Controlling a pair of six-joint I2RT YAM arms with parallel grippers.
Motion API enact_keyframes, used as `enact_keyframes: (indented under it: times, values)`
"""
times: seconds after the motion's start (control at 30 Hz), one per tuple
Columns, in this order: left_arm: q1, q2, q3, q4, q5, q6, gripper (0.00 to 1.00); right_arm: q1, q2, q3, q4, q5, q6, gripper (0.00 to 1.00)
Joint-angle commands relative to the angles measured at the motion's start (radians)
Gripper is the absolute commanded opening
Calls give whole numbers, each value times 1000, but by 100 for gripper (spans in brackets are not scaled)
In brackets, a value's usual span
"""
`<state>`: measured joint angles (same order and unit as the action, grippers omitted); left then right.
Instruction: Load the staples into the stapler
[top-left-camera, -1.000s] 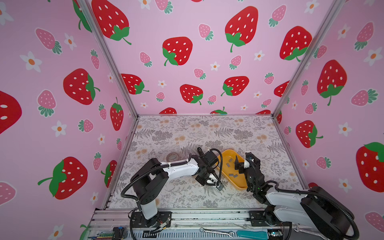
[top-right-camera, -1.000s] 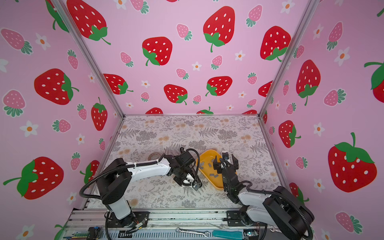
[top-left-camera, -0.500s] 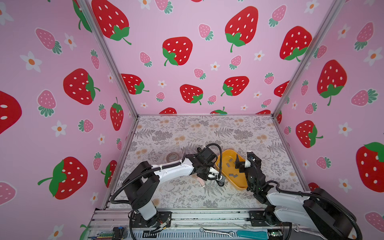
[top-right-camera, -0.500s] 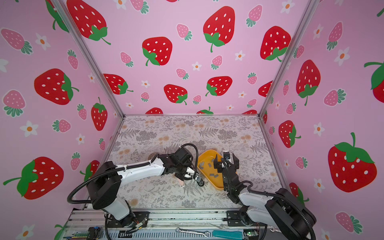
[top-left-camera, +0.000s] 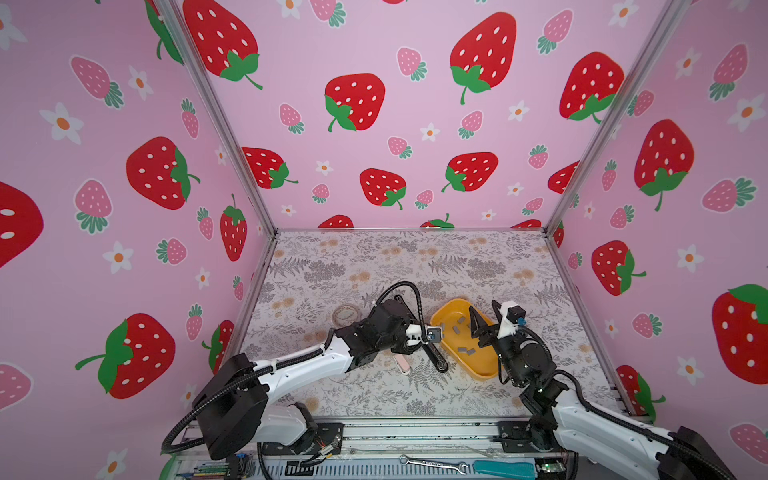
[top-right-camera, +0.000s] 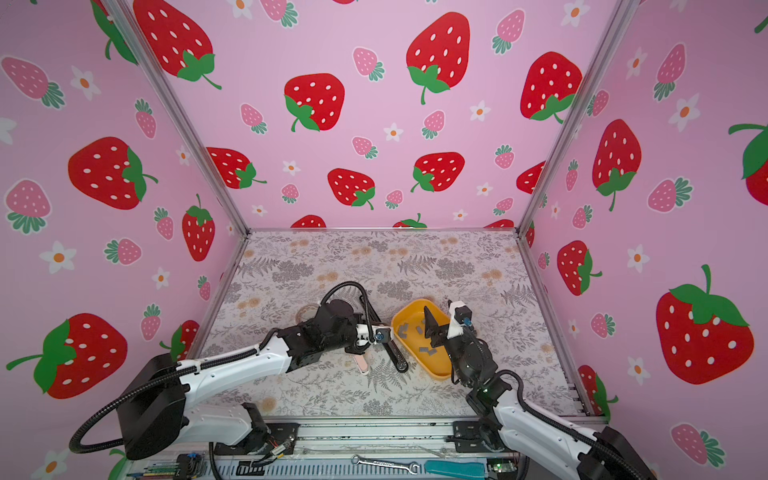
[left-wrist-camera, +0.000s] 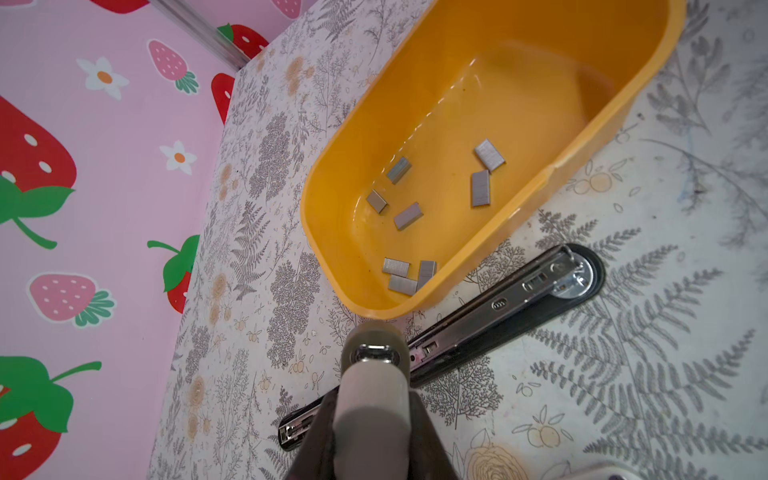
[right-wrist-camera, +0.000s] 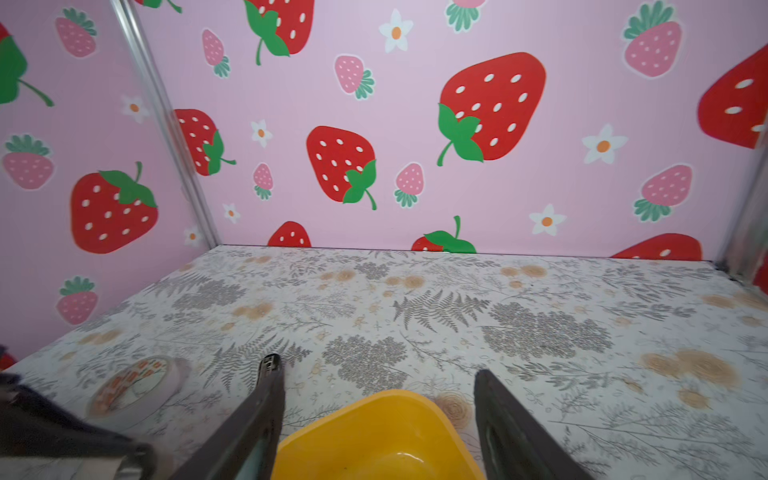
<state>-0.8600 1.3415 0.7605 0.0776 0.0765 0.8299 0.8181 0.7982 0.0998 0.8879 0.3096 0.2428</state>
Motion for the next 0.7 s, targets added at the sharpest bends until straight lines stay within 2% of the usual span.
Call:
enact_keyframes:
  times: [0.0,0.13,0.27,0.37,0.67]
  values:
    - [1,-32,-32,121,1,-127,0,79,31,53,15,-79,19,70]
    - [-1,-45,-49,126,23,-139,0,194,93,76,65,-28,-47,68]
    - [-1,-48,-71,159,42,-143,0,264,156,86,126,-25,-89,64]
    - [-2,-50,-83,176,54,-141,0,289,191,86,175,-16,-80,59]
    - [-14,-56,-111,196,100,-94,0,317,278,80,272,-1,-53,58]
